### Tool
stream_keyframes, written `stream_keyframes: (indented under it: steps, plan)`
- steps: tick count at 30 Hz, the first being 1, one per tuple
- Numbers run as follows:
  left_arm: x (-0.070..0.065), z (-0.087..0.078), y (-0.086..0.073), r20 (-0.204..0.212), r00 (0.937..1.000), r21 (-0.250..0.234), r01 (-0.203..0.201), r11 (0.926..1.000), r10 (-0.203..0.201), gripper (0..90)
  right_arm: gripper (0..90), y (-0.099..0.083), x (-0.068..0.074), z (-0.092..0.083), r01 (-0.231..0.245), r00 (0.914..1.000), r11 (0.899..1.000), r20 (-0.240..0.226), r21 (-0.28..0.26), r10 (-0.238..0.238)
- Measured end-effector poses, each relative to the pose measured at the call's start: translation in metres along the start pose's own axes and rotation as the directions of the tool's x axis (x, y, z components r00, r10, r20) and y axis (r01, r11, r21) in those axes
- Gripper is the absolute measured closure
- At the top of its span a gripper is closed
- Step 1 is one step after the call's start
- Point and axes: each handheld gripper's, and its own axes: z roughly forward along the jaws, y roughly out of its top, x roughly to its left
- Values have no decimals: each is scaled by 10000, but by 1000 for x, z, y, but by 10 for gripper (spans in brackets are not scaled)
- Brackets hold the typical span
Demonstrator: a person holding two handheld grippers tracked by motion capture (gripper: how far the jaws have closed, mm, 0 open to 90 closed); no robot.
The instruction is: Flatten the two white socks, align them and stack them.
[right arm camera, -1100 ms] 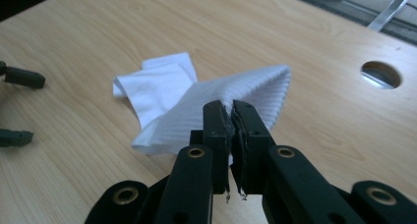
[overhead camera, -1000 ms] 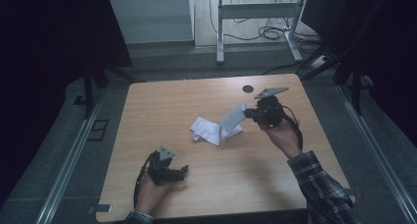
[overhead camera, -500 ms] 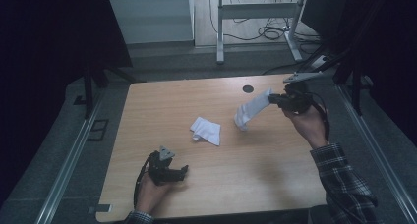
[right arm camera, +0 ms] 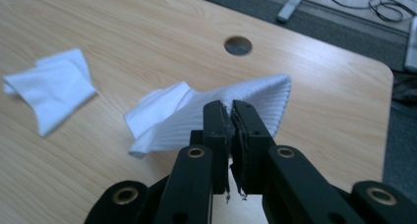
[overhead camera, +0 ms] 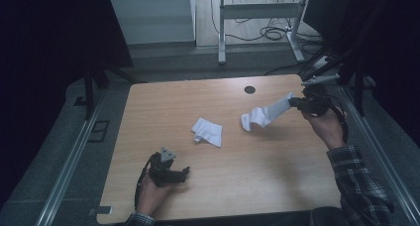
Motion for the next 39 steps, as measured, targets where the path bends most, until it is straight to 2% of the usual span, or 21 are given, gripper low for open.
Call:
stream_keyframes:
  steps: [6, 7, 10, 15, 16, 19, 20, 21, 23, 24, 27, 31, 32, 34, 35, 37, 39]
  plan:
    - [-1, 0, 0, -2, 10000, 0, 72, 10000, -72, 99, 843, -19, -15, 5, -334, 9994, 9989, 133, 314, 329]
    - [-1, 0, 0, -1, 10000, -1, 70, 10000, -70, 99, 844, -28, -19, 10, -456, 9989, 9979, 93, 454, 452]
    - [-1, 0, 0, 1, 10000, -5, 75, 10000, -75, 99, 844, -34, -21, 14, -525, 9986, 9971, 97, 555, 521]
    - [-1, 0, 0, -2, 10000, -19, 82, 10000, -82, 99, 843, -59, -27, 30, -820, 9965, 9919, -55, 965, 830]
    - [-1, 0, 0, -10, 10000, -15, 92, 10000, -93, 99, 841, -68, -29, 35, -901, 9958, 9893, -35, 1151, 911]
    - [-1, 0, 0, -19, 10000, -17, 75, 10000, -75, 99, 834, -76, -30, 39, -1011, 9947, 9865, -52, 1288, 1026]
    - [-1, 0, 0, -13, 10000, -16, 72, 10000, -72, 99, 819, -82, -32, 42, -1040, 9944, 9850, -32, 1377, 1055]
    - [-1, 0, 0, -14, 10000, -17, 70, 10000, -70, 99, 768, -88, -35, 43, -1027, 9947, 9829, 197, 1526, 1009]
    - [-1, 0, 0, -16, 10000, -15, 69, 10000, -69, 99, 735, -90, -36, 43, -1010, 9947, 9833, 324, 1512, 972]
    - [-1, 0, 0, -19, 10000, -15, 77, 10000, -77, 99, 692, -90, -39, 40, -1065, 9941, 9849, 366, 1366, 1024]
    - [-1, 0, 0, -22, 10000, -15, 88, 10000, -88, 98, 657, -86, -40, 34, -1039, 9944, 9882, 291, 1127, 1012]
    - [-1, 0, 0, -37, 9999, -17, 118, 9999, -118, 98, 655, -83, -36, 34, -1077, 9942, 9899, 53, 924, 1076]
    - [-1, 0, 0, -42, 9999, -20, 123, 9999, -123, 98, 669, -81, -29, 41, -979, 9949, 9902, -152, 992, 999]
    - [-1, 0, 0, -46, 9999, -21, 122, 9999, -122, 98, 676, -81, -26, 44, -960, 9948, 9902, -238, 1016, 989]
    - [-1, 0, 0, -50, 9999, -20, 117, 9999, -117, 98, 699, -81, -18, 54, -905, 9941, 9899, -496, 1093, 964]
    - [-1, 0, 0, -51, 9999, -23, 104, 9999, -104, 99, 709, -83, -9, 65, -781, 9935, 9898, -729, 1188, 872]
    - [-1, 0, 0, -49, 10000, -20, 68, 10000, -68, 98, 709, -84, -6, 69, -743, 9933, 9899, -796, 1210, 843]
